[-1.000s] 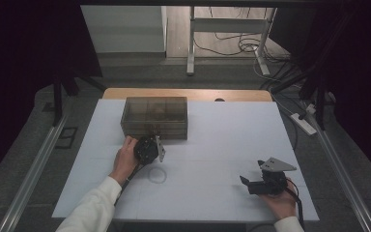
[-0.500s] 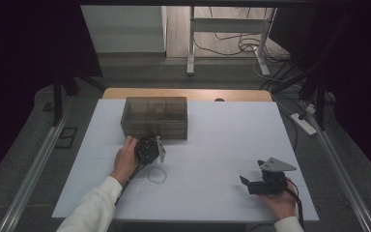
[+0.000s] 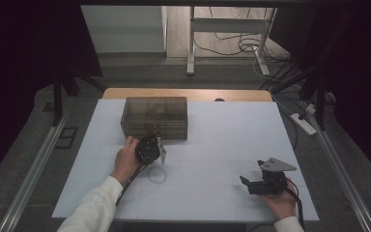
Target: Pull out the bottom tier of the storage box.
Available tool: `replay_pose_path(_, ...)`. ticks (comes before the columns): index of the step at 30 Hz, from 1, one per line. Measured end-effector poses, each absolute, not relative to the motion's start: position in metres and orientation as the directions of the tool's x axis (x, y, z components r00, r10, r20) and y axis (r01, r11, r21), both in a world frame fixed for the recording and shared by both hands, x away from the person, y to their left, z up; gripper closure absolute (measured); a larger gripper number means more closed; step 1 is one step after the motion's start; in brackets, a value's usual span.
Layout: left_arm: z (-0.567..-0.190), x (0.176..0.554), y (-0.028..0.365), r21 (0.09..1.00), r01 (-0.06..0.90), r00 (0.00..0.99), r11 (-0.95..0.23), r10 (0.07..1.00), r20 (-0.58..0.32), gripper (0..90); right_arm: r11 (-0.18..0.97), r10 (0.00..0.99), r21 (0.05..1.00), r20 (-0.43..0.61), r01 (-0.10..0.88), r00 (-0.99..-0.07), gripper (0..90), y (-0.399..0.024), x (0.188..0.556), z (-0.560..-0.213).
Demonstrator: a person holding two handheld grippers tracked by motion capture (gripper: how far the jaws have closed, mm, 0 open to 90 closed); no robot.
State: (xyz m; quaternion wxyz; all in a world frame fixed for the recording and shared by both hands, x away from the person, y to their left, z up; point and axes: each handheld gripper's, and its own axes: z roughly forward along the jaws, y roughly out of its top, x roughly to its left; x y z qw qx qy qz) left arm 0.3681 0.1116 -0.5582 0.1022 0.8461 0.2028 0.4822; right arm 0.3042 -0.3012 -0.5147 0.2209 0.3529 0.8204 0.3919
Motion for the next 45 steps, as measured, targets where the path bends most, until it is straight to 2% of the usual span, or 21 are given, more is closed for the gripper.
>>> replay_pose_path(17, -0.5663, 0.3650, 0.1086, 0.309, 0.212, 0.400, -0.927, 0.371, 0.838, 77.1, 0.443, 0.752, 0.800, -0.086, 0.405, -0.653, 7.8, -0.3015, 0.3040, -0.5145)
replay_pose_path(45, -0.5674, 0.3627, 0.1121, 0.325, 0.198, 0.382, -0.925, 0.378, 0.843, 78.5, 0.442, 0.754, 0.801, -0.087, 0.405, -0.650, 7.8, -0.3027, 0.3040, -0.5142)
